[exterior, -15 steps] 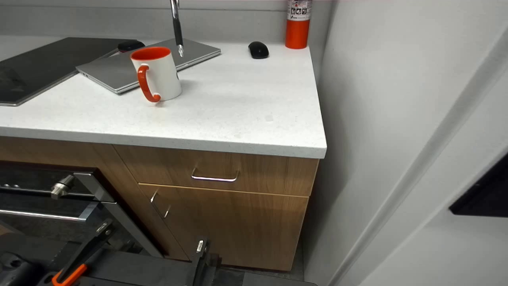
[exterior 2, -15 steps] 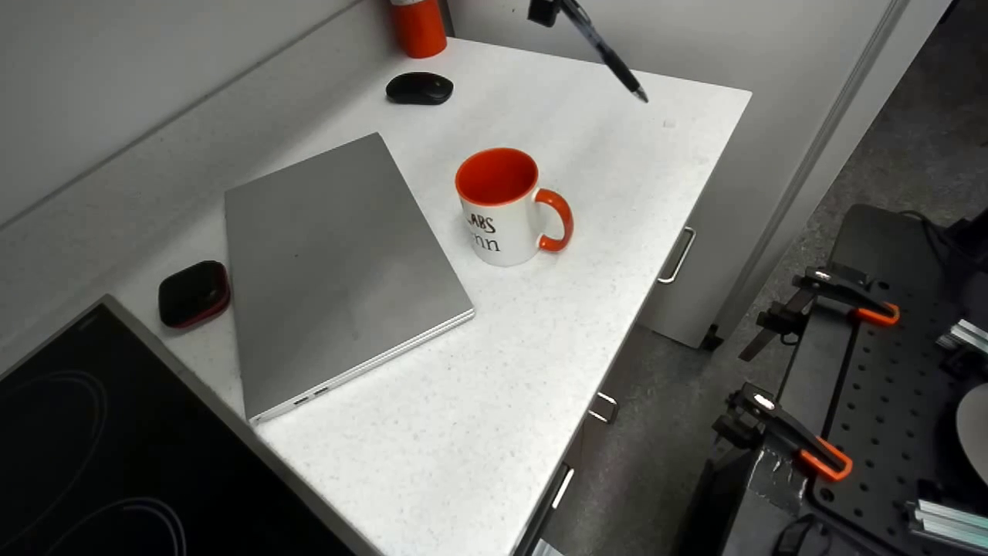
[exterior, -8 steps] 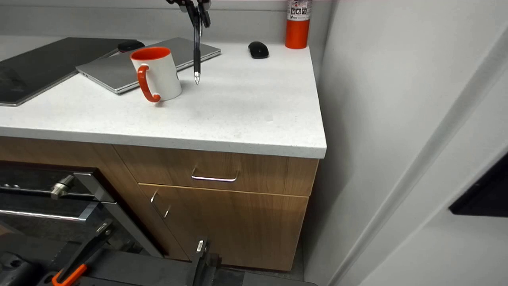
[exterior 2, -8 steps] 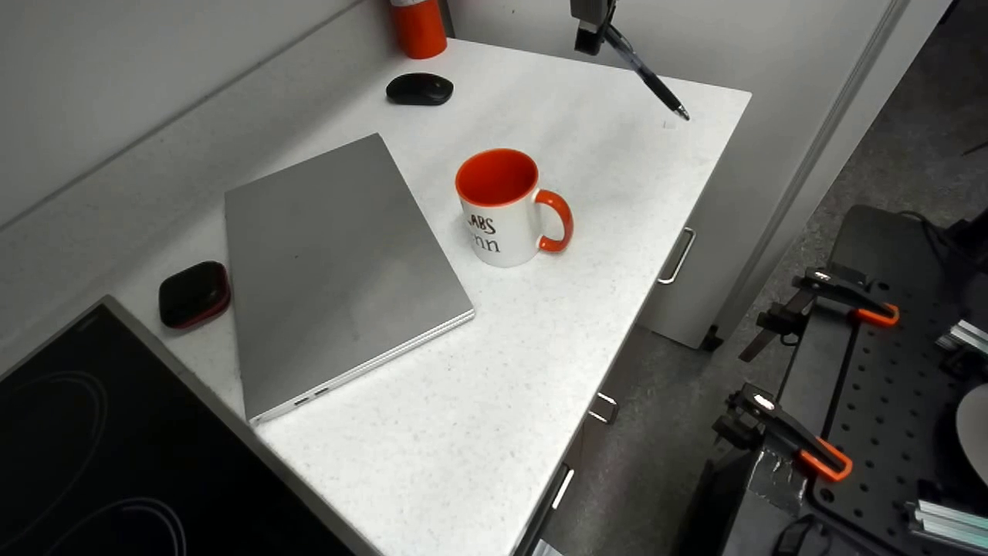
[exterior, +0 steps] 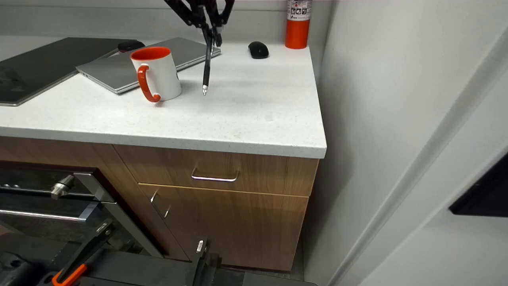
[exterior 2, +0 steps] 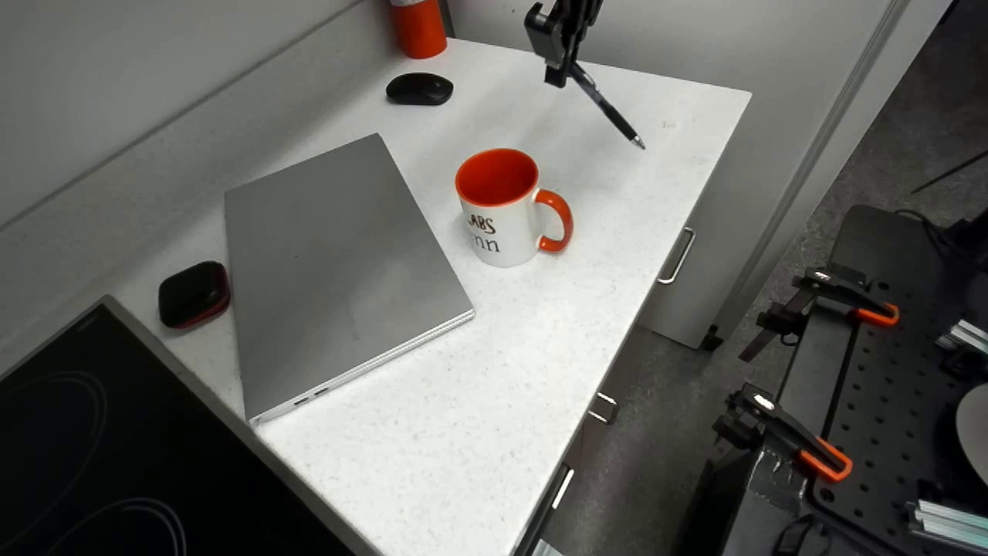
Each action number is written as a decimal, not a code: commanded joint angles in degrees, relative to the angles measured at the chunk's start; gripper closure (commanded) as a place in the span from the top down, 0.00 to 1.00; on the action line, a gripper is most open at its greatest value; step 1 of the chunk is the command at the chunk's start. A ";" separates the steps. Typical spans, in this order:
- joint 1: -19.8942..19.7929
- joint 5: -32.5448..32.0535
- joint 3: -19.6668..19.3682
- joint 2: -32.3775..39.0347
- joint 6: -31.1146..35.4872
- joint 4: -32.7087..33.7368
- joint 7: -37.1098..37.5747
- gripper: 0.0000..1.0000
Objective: Pick the marker from the cup and put it on the table
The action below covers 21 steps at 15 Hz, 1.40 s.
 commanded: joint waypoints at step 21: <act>-0.24 3.77 -2.25 21.42 -0.74 19.64 6.14 0.96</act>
